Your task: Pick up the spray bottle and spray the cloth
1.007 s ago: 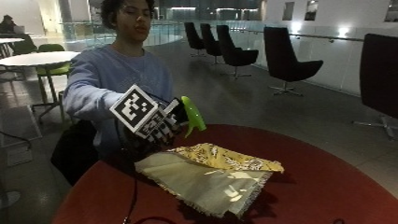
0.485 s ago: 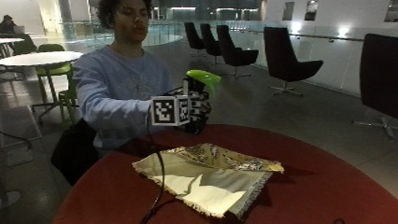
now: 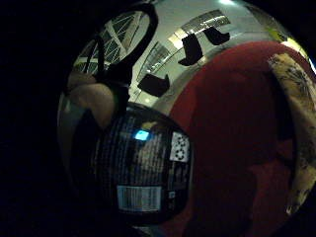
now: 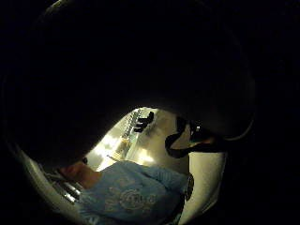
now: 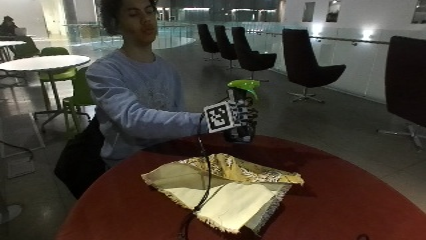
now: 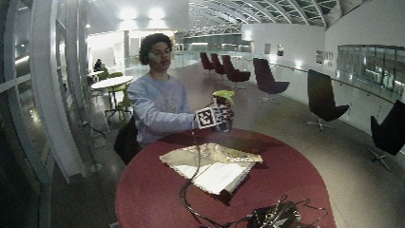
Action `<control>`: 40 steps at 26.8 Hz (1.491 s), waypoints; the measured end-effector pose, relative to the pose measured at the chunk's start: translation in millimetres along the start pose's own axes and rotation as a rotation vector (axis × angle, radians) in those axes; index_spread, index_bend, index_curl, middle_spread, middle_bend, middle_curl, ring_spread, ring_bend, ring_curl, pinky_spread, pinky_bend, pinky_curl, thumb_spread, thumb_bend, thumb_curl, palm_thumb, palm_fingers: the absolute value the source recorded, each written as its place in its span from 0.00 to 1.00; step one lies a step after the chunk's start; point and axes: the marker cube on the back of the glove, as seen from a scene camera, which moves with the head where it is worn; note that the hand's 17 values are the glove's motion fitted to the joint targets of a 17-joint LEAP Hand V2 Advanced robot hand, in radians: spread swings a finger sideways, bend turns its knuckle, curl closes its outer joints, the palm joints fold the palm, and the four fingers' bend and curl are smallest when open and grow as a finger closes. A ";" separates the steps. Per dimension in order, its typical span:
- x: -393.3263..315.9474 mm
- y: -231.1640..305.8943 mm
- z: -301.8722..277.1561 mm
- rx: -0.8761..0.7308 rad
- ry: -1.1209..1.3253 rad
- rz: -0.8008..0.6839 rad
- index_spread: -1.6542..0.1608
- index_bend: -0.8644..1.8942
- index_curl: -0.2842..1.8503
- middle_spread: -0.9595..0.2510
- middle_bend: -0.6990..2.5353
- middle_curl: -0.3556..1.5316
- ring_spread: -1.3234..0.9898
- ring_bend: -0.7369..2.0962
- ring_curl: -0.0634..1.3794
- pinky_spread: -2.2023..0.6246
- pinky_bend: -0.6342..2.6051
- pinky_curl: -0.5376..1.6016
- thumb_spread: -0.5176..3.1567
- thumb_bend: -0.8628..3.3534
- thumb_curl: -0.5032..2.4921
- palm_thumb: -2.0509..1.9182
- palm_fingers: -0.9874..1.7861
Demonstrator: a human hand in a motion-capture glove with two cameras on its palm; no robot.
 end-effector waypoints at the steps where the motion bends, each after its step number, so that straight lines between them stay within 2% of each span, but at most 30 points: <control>1: 3.7 -0.4 5.2 0.000 0.011 -0.004 0.79 0.37 0.34 0.72 0.34 0.44 0.55 0.42 0.32 0.84 0.25 0.39 0.44 0.20 0.33 0.73 0.75; 14: 29.8 5.1 11.7 -0.010 0.047 0.053 0.79 0.37 0.34 0.72 0.34 0.44 0.54 0.41 0.32 0.83 0.25 0.38 0.45 0.20 0.32 0.72 0.75; 20: 20.7 20.4 -8.0 -0.014 0.097 0.054 0.77 0.34 0.32 0.73 0.33 0.44 0.54 0.42 0.32 0.84 0.26 0.39 0.45 0.20 0.31 0.71 0.70; 25: -5.3 57.3 -56.1 -0.043 0.256 0.005 0.76 0.33 0.30 0.73 0.32 0.43 0.54 0.42 0.32 0.84 0.27 0.40 0.46 0.20 0.31 0.71 0.67; 30: -26.0 98.4 -127.8 -0.042 0.493 -0.020 0.76 0.35 0.28 0.74 0.31 0.43 0.55 0.41 0.31 0.84 0.27 0.41 0.46 0.20 0.30 0.70 0.65; 40: -15.9 176.9 -282.0 -0.016 1.020 0.079 0.75 0.36 0.28 0.75 0.30 0.42 0.55 0.40 0.30 0.84 0.26 0.41 0.46 0.20 0.30 0.69 0.65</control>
